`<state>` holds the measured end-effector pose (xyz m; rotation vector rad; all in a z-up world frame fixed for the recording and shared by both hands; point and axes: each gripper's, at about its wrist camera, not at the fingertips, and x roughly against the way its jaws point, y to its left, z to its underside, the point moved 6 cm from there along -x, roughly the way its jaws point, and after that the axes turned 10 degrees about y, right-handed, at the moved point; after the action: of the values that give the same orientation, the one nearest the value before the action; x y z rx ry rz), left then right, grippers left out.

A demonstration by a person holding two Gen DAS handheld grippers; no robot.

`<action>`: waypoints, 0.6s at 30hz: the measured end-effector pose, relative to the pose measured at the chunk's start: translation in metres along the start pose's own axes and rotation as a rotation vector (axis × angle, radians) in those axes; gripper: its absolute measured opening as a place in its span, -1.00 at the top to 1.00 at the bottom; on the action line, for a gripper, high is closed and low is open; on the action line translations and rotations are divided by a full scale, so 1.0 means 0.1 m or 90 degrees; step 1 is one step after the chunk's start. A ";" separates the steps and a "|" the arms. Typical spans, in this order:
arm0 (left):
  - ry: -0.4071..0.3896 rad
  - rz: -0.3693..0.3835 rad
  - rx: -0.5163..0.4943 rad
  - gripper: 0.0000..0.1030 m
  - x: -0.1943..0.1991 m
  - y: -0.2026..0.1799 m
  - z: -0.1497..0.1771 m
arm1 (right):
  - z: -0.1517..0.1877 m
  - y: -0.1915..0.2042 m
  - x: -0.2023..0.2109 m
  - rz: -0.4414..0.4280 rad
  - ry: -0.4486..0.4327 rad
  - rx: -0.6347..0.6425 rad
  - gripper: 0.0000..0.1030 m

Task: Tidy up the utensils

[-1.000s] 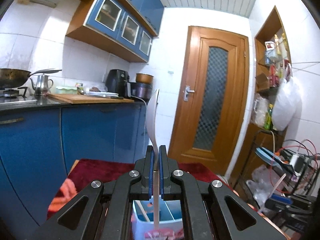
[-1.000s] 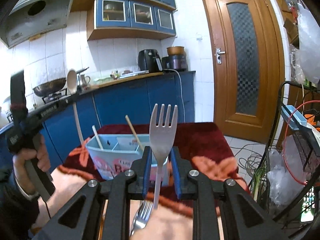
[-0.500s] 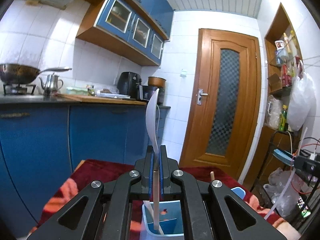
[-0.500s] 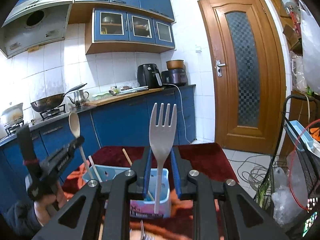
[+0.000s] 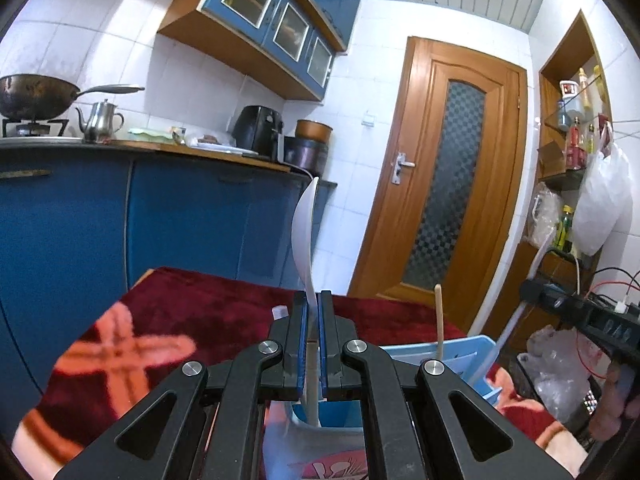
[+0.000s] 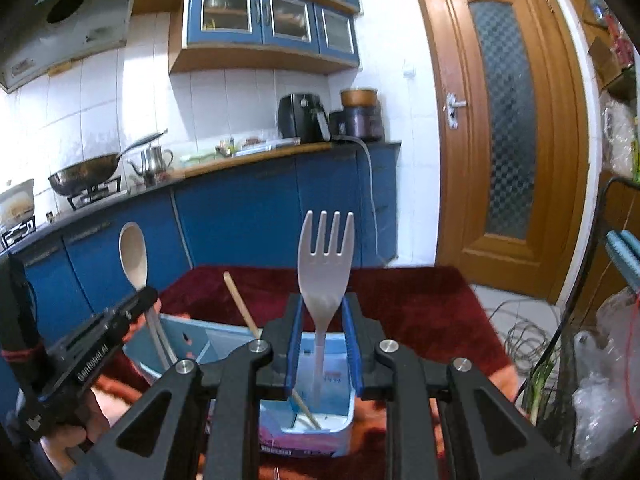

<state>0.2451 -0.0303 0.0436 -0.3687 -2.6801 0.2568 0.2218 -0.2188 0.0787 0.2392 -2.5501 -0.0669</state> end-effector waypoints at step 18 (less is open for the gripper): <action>0.023 0.004 0.000 0.77 -0.03 -0.06 0.03 | 0.07 -0.05 0.05 -0.036 -0.030 -0.035 0.34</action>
<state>0.2449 -0.0370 0.0417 -0.3775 -2.6446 0.2490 0.2147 -0.2251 0.0756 0.2918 -2.5835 -0.1659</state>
